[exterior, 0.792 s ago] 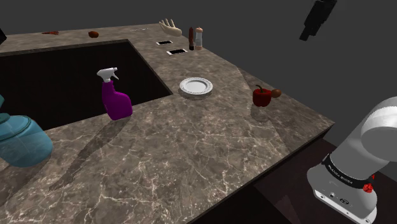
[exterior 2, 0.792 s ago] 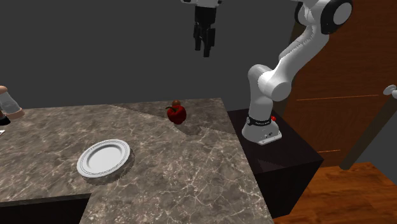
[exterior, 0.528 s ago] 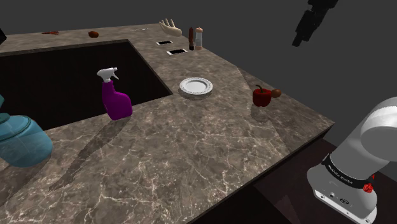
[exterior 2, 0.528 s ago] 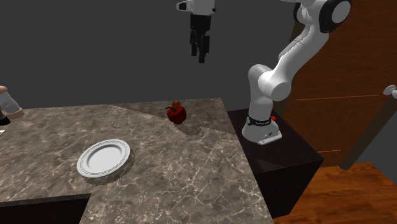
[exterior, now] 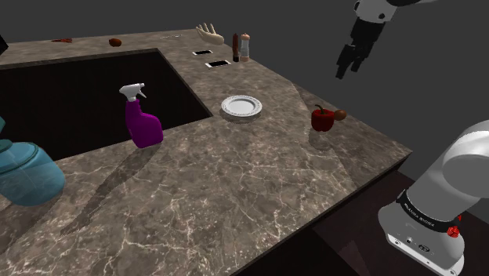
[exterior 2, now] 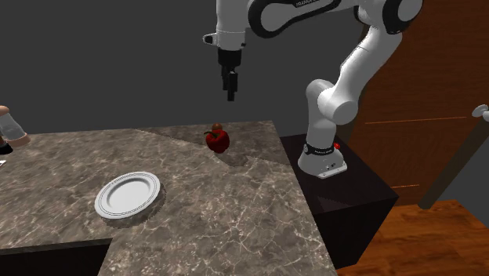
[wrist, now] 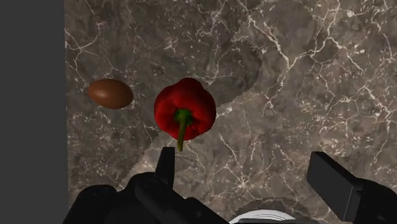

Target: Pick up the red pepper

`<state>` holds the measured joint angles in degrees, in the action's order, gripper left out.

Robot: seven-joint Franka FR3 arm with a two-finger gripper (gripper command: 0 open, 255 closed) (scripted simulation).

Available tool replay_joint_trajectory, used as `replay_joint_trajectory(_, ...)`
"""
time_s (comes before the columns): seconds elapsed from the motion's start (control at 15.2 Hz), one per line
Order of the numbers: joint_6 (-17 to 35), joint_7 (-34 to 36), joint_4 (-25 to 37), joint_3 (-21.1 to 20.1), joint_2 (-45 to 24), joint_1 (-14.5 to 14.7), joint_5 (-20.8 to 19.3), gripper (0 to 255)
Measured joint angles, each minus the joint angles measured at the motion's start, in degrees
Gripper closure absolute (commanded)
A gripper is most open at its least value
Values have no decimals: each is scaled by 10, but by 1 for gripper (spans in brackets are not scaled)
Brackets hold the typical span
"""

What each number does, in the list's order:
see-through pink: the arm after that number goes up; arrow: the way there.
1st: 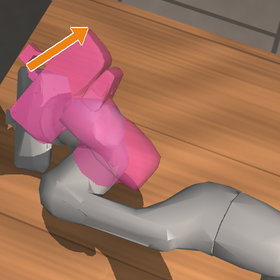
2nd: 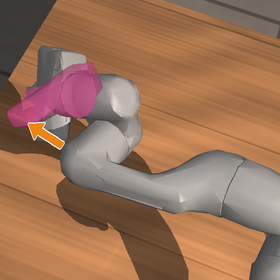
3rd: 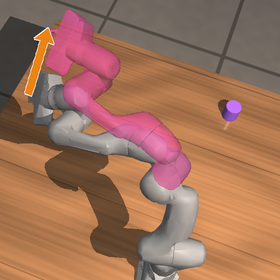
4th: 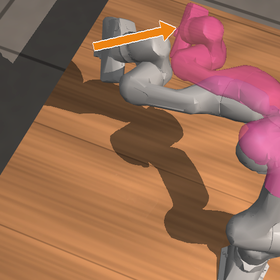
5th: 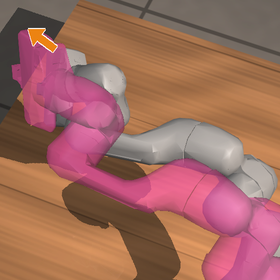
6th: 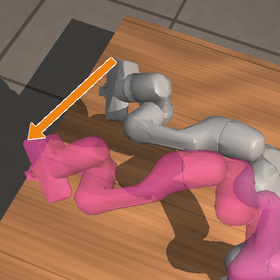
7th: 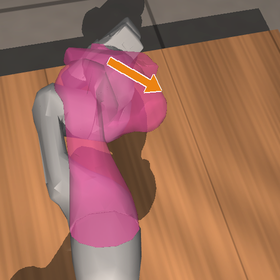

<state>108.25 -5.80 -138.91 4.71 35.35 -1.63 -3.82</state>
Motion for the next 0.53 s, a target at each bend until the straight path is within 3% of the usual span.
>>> replay_joint_trajectory(0.53, 151, 28, -27, 15, -126, -22, -15, 0)
